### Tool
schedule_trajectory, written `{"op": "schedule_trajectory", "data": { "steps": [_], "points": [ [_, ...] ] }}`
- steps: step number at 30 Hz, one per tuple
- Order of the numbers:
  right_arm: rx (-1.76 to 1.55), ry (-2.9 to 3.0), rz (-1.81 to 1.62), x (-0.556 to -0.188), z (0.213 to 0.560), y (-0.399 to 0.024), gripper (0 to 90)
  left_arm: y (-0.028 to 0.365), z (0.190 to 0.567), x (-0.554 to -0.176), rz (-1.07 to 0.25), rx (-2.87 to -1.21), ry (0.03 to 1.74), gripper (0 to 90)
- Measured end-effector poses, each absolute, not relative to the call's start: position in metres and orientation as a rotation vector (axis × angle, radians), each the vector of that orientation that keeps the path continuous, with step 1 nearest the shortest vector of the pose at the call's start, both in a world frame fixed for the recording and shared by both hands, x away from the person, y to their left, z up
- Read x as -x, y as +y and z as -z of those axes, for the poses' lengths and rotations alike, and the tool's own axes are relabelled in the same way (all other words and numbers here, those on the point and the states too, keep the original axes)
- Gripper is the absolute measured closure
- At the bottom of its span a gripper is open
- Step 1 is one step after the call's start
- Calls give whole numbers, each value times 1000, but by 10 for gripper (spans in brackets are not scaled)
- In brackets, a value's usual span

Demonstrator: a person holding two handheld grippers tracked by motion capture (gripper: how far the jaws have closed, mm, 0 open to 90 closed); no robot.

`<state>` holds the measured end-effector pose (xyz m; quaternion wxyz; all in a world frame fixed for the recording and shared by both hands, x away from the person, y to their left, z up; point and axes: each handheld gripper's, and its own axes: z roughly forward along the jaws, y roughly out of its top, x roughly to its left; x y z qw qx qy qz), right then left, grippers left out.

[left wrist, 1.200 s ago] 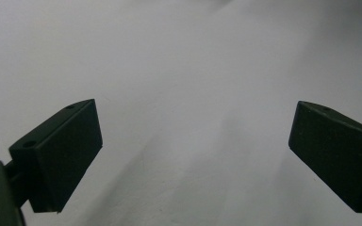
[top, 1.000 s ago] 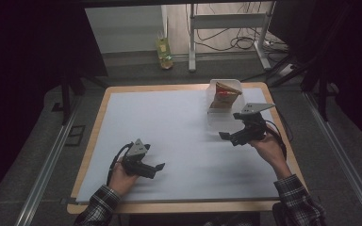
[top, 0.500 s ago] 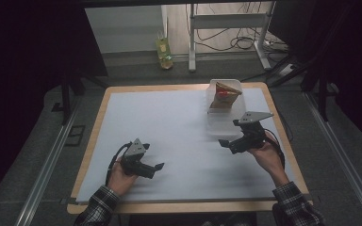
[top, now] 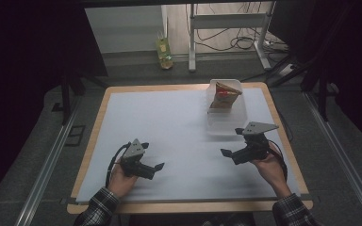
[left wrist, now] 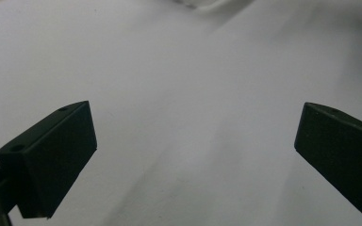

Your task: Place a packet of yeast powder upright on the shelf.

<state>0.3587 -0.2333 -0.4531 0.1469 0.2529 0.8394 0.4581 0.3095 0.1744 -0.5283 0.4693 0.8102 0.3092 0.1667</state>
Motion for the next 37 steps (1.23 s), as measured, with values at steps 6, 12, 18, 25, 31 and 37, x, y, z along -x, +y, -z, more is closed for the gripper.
{"op": "schedule_trajectory", "data": {
  "steps": [6,12,18,25,31,37],
  "points": [
    [-728,2402,-1328,-348,458,-238,0,177,527,-308,-398,-1952,780,0],
    [-735,2396,-1327,-340,463,-243,0,176,528,-308,-389,-1962,793,0],
    [-731,2395,-1308,-335,469,-246,0,177,529,-309,-383,-1957,800,0],
    [-712,2392,-1236,-328,474,-248,0,178,526,-307,-414,-1936,799,0],
    [-753,2407,-1219,-328,482,-253,0,178,525,-307,-414,-1929,799,0],
    [-774,2421,-1206,-331,486,-254,0,180,524,-307,-421,-1921,805,1]
  ]
}}
